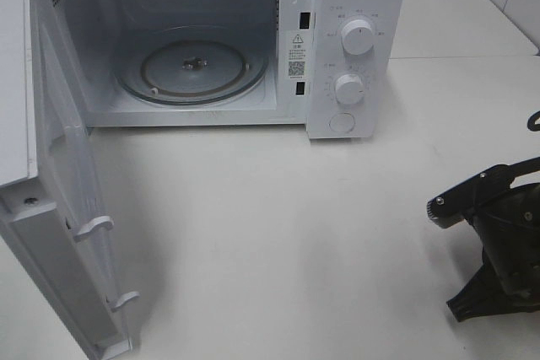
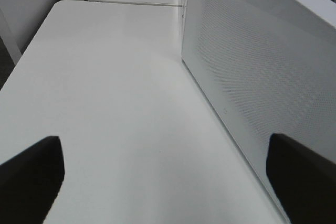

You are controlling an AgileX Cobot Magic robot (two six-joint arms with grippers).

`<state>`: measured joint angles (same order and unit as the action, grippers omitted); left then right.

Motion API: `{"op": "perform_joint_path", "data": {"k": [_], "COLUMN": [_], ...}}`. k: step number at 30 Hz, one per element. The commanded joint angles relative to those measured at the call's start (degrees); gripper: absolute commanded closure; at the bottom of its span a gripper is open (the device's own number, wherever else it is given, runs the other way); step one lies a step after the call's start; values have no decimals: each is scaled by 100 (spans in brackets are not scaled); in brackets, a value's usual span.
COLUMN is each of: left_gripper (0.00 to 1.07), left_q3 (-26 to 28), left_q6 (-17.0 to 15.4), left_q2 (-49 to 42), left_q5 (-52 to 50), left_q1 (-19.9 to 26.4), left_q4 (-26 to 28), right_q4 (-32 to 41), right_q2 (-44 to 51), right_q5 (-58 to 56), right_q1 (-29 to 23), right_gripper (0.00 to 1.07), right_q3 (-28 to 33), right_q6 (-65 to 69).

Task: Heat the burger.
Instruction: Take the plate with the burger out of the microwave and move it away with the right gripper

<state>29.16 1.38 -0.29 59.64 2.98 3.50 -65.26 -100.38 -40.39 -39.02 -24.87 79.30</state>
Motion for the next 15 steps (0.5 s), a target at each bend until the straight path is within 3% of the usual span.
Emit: {"op": "perform_joint_path", "data": {"k": [1,6,10,15], "left_gripper": [6,6,6,6], "left_q3": [-29,-29,-29,-29], "left_q6": [-17,-17,-17,-17], "left_q2": [-120,-120,-120,-120], "left_q5": [-29,-29,-29,-29], "left_q1": [11,11,11,11], "left_q4": [52,52,52,52], "right_q4": [-195,-246,-132,40], "right_q2": [-11,-17,-6,275], "right_q5": [-321,-229,-138,-109], "right_q1": [46,46,40,29], "right_gripper": [97,82,62,56], "right_q3": [-34,-46,-46,-63], "right_q6": [74,80,34,-155]}}
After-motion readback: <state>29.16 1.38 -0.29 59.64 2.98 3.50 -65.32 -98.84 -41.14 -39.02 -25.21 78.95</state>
